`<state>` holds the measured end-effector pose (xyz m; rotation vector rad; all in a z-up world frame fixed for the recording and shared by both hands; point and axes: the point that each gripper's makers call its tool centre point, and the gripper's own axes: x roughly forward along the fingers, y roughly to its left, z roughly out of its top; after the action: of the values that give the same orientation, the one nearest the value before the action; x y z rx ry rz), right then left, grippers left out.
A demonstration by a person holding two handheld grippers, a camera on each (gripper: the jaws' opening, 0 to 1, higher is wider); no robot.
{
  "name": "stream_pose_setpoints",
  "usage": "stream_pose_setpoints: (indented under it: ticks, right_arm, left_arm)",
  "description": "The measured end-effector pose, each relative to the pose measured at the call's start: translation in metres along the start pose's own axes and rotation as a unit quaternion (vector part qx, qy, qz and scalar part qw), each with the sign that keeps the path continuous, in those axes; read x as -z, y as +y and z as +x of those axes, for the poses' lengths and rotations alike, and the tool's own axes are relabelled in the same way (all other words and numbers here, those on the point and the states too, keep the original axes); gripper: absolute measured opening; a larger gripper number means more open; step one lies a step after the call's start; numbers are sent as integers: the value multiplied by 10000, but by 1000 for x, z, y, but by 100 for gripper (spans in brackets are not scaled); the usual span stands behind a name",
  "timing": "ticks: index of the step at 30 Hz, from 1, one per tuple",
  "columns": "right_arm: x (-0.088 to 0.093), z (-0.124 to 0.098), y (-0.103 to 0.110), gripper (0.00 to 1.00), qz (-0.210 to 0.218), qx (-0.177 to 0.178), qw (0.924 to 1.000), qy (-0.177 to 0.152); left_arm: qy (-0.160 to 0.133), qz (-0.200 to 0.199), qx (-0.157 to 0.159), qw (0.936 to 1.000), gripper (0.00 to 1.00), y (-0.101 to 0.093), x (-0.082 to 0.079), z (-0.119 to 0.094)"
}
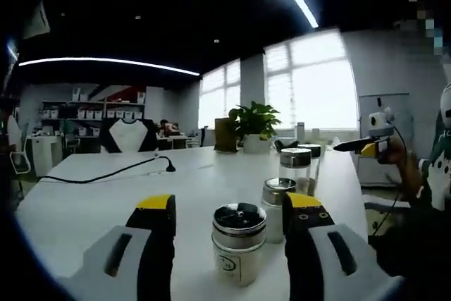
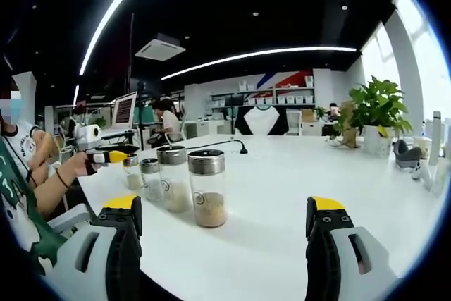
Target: Rotate the seasoning bottle until the label or dispensing opening points toward the visible target arrow and the bottle remains upright within the marked orientation range
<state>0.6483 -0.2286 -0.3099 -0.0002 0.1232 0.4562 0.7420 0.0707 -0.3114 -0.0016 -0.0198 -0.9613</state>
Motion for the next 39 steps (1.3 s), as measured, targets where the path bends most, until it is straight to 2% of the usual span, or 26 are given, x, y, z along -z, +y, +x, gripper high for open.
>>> stream_pose_setpoints:
  ticks: [3, 6, 10, 17, 23, 27, 30, 39]
  right_arm:
    - [1, 1, 0, 99, 8, 5, 10000, 17]
    - [1, 1, 0, 99, 7, 0, 10000, 33]
    - [0, 1, 1, 99, -12, -12, 10000, 26]
    - [0, 0, -1, 99, -2, 17, 10000, 17]
    - [0, 0, -1, 99, -2, 14, 10000, 23]
    - [0, 0, 0, 99, -10, 10, 10000, 29]
    - [0, 0, 0, 99, -11, 10, 10000, 37]
    - [0, -1, -1, 99, -6, 31, 10000, 21]
  left_arm:
    - [-36, -11, 341, 9994, 65, -5, -3, 3]
    - [135, 159, 718, 9972, 64, -13, 3, 7]
    - [229, 89, 945, 9952, 63, -14, 7, 12]
    - [169, -45, 1260, 9919, 57, -15, 8, 14]
    - [248, -33, 1357, 9904, 50, -17, 16, 14]
    - [256, -8, 1310, 9911, 45, -17, 19, 15]
    - [206, 65, 1428, 9895, 36, -22, 18, 15]
    - [233, 75, 1384, 9901, 36, -25, 18, 16]
